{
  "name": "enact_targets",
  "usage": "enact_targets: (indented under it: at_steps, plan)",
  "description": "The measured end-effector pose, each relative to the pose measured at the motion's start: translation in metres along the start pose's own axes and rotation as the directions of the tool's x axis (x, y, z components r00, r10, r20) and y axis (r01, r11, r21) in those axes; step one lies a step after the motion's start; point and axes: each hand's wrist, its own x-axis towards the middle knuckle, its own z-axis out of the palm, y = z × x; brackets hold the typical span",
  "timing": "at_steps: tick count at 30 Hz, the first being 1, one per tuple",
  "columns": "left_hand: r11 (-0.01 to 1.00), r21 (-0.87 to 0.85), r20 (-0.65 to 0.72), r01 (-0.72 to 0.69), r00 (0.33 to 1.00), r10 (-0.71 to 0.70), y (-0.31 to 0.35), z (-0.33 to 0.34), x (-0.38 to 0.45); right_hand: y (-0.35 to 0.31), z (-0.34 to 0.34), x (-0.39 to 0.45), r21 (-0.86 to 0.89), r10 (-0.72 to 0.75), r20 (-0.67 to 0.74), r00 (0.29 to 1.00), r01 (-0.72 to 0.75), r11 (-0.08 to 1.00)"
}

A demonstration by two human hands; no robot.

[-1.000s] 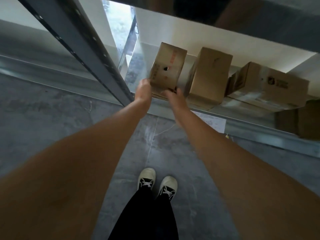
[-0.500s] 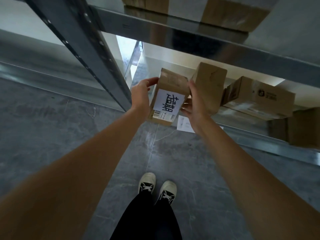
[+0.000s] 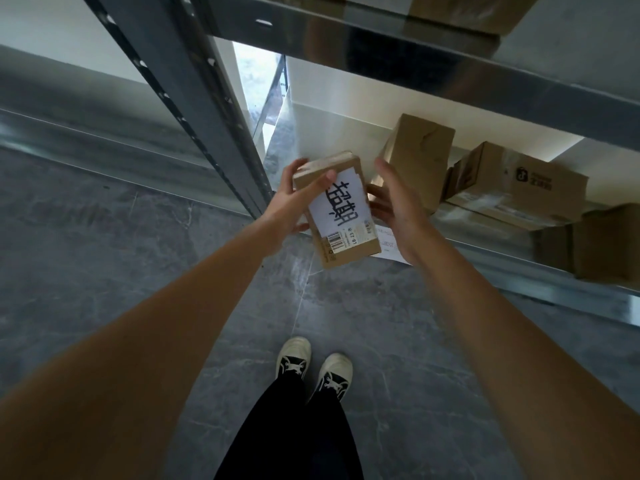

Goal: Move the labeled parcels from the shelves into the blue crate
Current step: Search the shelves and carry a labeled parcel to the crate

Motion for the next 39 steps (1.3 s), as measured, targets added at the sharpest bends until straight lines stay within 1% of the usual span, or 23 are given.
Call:
enact_targets:
  at_steps: [3,4,5,6,7,8,9,11,12,14,17,21,24,27,32,35,39]
  plan:
    - [1.0,0.018,-0.008,0.002,1.0,-0.002,-0.008,-0.003,-0.006,0.007,-0.008,-0.002,0.095,-0.017,-0.041,0.999,0.02,0.995]
    - [1.0,-0.005,-0.02,-0.001,1.0,0.001,-0.011,-0.002,-0.009,0.01,-0.01,-0.004,0.079,-0.036,-0.071,0.997,0.041,0.996]
    - [0.999,-0.051,-0.038,-0.005,0.999,0.003,-0.014,0.001,-0.011,0.012,-0.01,-0.006,0.009,-0.076,-0.12,0.99,0.078,0.997]
    - [0.992,-0.13,-0.062,-0.003,0.998,-0.005,-0.018,0.004,-0.013,0.017,-0.009,-0.009,-0.099,-0.129,-0.193,0.973,0.112,0.989]
    - [0.973,-0.229,-0.089,0.0,0.996,-0.021,-0.021,0.009,-0.015,0.022,-0.008,-0.012,-0.167,-0.169,-0.275,0.947,0.126,0.978]
    - [0.947,-0.321,-0.108,0.004,0.993,-0.04,-0.025,0.014,-0.017,0.026,-0.006,-0.016,-0.156,-0.17,-0.325,0.93,0.125,0.98]
    - [0.925,-0.379,-0.11,0.013,0.992,-0.059,-0.026,0.02,-0.019,0.029,-0.005,-0.02,-0.049,-0.116,-0.323,0.939,0.106,0.993]
    - [0.914,-0.404,-0.077,0.041,0.994,-0.079,-0.025,0.032,-0.025,0.033,-0.002,-0.028,0.211,0.036,-0.214,0.976,0.011,0.977]
    - [0.921,-0.387,-0.062,0.055,0.994,-0.085,-0.022,0.037,-0.028,0.032,-0.003,-0.033,0.279,0.089,-0.174,0.981,-0.037,0.96]
    - [0.95,-0.309,-0.07,0.047,0.995,-0.072,-0.014,0.043,-0.035,0.027,-0.013,-0.042,0.297,0.126,-0.183,0.975,-0.067,0.952]
    - [0.988,-0.148,-0.128,-0.043,0.991,0.023,0.004,0.044,-0.048,0.012,-0.028,-0.061,0.304,0.133,-0.202,0.97,-0.068,0.95]
    - [0.995,-0.063,-0.109,-0.078,0.992,0.07,0.043,0.052,-0.071,-0.01,-0.031,-0.091,0.33,0.142,-0.218,0.966,-0.064,0.942]
    - [0.994,-0.006,-0.052,-0.106,0.993,0.105,0.067,0.056,-0.093,-0.024,-0.037,-0.112,0.318,0.141,-0.261,0.955,-0.053,0.946]
    - [0.993,0.051,0.0,-0.104,0.995,0.104,0.08,0.065,-0.12,-0.036,-0.043,-0.14,0.31,0.14,-0.315,0.939,-0.038,0.95]
    - [0.985,0.133,0.107,-0.113,0.989,0.099,0.093,0.095,-0.159,-0.047,-0.063,-0.185,0.385,0.157,-0.434,0.887,0.025,0.922]
    - [0.97,0.203,0.207,-0.136,0.974,0.094,0.103,0.125,-0.18,-0.05,-0.089,-0.216,0.413,0.177,-0.513,0.84,0.061,0.909]
    - [0.93,0.313,0.334,-0.194,0.939,0.083,0.123,0.186,-0.203,-0.05,-0.138,-0.255,0.443,0.199,-0.589,0.783,0.107,0.89]
